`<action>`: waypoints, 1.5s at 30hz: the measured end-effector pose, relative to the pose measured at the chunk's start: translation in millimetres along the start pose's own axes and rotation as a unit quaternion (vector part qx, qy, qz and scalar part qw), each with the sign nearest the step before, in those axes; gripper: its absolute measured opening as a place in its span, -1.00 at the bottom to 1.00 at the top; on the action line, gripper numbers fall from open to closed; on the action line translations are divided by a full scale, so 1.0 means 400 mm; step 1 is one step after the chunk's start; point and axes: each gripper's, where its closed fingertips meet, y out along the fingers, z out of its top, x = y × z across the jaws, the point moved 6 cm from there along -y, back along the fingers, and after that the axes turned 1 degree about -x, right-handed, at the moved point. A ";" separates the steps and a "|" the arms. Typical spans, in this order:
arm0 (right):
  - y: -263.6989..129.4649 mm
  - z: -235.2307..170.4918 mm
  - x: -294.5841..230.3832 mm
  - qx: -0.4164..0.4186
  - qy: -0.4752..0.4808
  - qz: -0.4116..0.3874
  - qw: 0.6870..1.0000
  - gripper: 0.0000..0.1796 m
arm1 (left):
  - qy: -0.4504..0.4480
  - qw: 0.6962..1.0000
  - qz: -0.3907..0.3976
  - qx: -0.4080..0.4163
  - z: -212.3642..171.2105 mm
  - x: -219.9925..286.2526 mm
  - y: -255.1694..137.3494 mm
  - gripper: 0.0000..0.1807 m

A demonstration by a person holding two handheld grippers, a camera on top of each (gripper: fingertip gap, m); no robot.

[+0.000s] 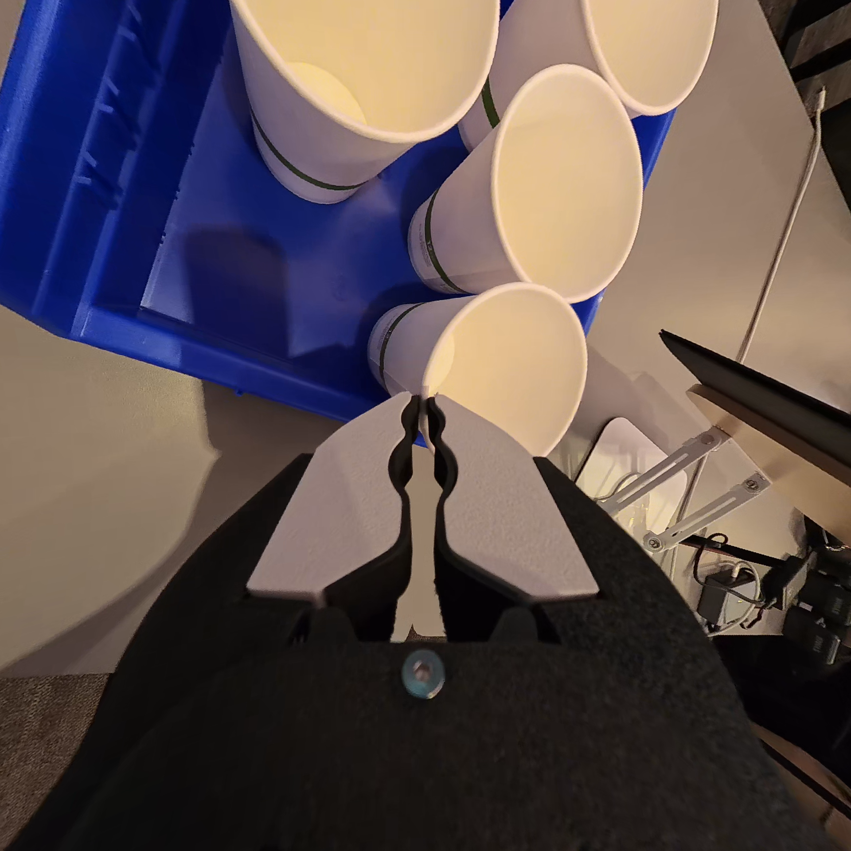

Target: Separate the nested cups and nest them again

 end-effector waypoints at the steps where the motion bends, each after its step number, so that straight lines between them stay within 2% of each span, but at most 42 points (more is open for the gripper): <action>1: 0.000 0.000 0.000 0.000 0.001 0.001 1.000 -0.97 | 0.000 1.000 0.000 0.000 0.000 0.000 0.000 0.00; 12: -0.004 0.000 0.005 -0.012 -0.001 0.004 1.000 -0.97 | 0.002 1.000 -0.001 0.002 0.003 0.003 -0.003 0.00; 20: 0.002 0.004 -0.002 -0.082 -0.055 0.004 0.995 -0.96 | 0.003 1.000 -0.001 0.001 0.003 0.004 -0.003 0.00; 34: 0.020 0.034 0.003 -0.064 -0.056 -0.007 0.996 -0.97 | 0.002 1.000 -0.001 0.000 0.002 0.003 -0.004 0.00; 45: 0.013 0.026 0.005 -0.102 -0.060 0.011 0.993 -0.97 | 0.002 1.000 -0.002 -0.001 0.001 0.003 -0.001 0.00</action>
